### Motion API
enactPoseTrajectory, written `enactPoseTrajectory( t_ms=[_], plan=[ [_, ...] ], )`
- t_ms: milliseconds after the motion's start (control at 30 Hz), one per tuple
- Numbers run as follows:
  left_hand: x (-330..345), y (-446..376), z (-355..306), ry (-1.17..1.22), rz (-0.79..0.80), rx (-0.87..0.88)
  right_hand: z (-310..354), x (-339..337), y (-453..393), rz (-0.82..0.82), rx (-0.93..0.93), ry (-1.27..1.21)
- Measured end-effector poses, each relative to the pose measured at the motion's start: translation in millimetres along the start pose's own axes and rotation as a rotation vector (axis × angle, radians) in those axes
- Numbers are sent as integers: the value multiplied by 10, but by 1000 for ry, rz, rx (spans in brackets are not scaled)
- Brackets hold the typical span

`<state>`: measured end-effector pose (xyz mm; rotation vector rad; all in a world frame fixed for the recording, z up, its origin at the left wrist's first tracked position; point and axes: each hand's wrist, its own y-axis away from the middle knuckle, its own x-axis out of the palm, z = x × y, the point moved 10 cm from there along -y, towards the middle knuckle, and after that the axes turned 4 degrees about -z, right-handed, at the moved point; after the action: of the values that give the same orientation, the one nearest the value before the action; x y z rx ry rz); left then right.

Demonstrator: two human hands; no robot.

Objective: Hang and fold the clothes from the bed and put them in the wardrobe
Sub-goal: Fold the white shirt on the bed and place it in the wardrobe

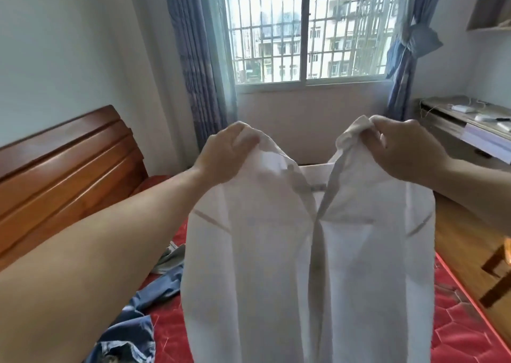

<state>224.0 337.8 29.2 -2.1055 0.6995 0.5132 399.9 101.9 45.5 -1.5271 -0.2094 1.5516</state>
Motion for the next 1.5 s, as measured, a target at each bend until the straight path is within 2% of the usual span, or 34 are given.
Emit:
enactPoseTrajectory(
  t_ms=[133,167,233,300,333,400,467,533,600,667,733,867,967,1033,1100,1200,1300,1400,1500],
  plan=[
    [1473,-174,932,-321,463,147,-559,1581,5,218,21,124],
    [1831,-229,1242,-395,535,157,-708,2046,-7,280,31,134],
    [2409,-457,1903,-553,517,153,-1044,2953,-86,367,100,158],
    [2904,-593,2532,-722,356,110,-1351,3743,-86,345,239,177],
    [3186,-502,2833,-707,309,34,-1487,4137,33,330,321,166],
    [3902,150,3350,-563,382,-89,-1595,4972,625,370,398,149],
    [4540,1181,3756,-513,557,-130,-1449,5667,1517,478,339,85],
    [4881,2238,4172,-532,740,-199,-1304,6137,2532,651,275,84],
    [5049,3081,4588,-558,898,-299,-1394,6454,3476,855,313,150],
    [5127,3614,4877,-556,1004,-365,-1511,6620,4126,985,332,210],
    [5179,3918,5025,-545,1037,-365,-1518,6702,4429,1042,319,207],
    [5142,4083,5024,-489,949,-286,-1661,6750,4591,1012,265,156],
    [4994,4019,4817,-373,897,-161,-1993,6667,4569,1054,201,259],
    [4817,4012,4736,-369,842,-112,-2116,6531,4516,1061,243,322],
    [4648,4174,4841,-430,887,-247,-1893,6341,4475,1000,281,285],
    [4514,4608,4973,-528,1023,-391,-1092,6117,4725,927,190,97],
    [4412,4875,4798,-477,1102,-426,-470,5954,5155,1009,177,20],
    [4279,5102,4642,-482,1156,-400,-383,5766,5398,1010,235,86],
    [4171,5225,4496,-552,1155,-337,-628,5548,5616,1010,338,140]
  ],
)
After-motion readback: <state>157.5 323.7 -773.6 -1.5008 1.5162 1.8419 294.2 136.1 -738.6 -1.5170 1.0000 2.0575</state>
